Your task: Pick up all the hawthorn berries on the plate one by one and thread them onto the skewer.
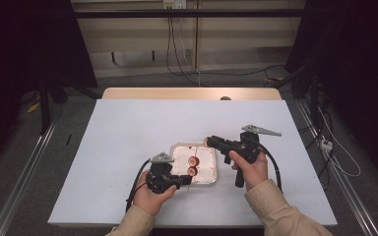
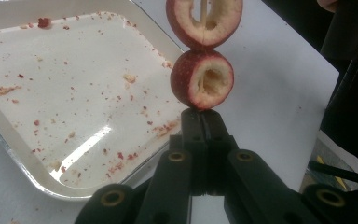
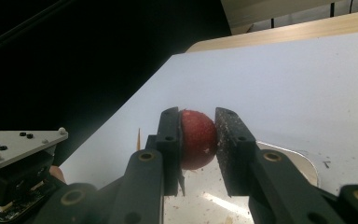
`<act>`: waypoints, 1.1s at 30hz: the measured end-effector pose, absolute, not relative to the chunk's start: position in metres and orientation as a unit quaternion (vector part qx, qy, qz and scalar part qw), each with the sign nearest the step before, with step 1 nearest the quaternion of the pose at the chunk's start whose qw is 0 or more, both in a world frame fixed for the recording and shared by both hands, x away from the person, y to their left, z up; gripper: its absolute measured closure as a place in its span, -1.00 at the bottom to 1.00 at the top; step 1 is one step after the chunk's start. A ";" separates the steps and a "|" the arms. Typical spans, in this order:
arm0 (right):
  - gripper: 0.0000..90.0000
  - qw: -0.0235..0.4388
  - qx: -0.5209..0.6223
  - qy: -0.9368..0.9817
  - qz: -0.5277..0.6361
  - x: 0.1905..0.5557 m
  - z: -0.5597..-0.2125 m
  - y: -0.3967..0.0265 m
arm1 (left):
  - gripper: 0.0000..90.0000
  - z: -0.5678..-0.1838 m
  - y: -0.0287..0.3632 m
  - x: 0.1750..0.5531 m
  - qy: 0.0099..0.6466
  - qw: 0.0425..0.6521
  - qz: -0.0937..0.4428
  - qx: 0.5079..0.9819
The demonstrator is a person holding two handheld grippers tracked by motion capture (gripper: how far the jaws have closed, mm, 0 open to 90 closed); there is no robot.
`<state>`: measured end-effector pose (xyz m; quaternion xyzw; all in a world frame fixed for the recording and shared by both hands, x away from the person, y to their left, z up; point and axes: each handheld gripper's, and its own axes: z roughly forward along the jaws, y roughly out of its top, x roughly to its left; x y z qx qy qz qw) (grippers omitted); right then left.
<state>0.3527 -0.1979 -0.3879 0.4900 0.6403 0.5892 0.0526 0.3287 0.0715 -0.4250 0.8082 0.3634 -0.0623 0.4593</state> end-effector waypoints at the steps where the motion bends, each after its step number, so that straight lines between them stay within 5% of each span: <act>1: 0.61 0.053 0.491 0.639 0.589 0.353 -0.387 -0.198 | 1.00 -0.425 0.072 0.329 0.363 0.459 -0.062 0.808; 33: 0.62 0.053 0.484 0.630 0.604 0.354 -0.382 -0.188 | 1.00 -0.427 0.063 0.325 0.346 0.448 -0.076 0.821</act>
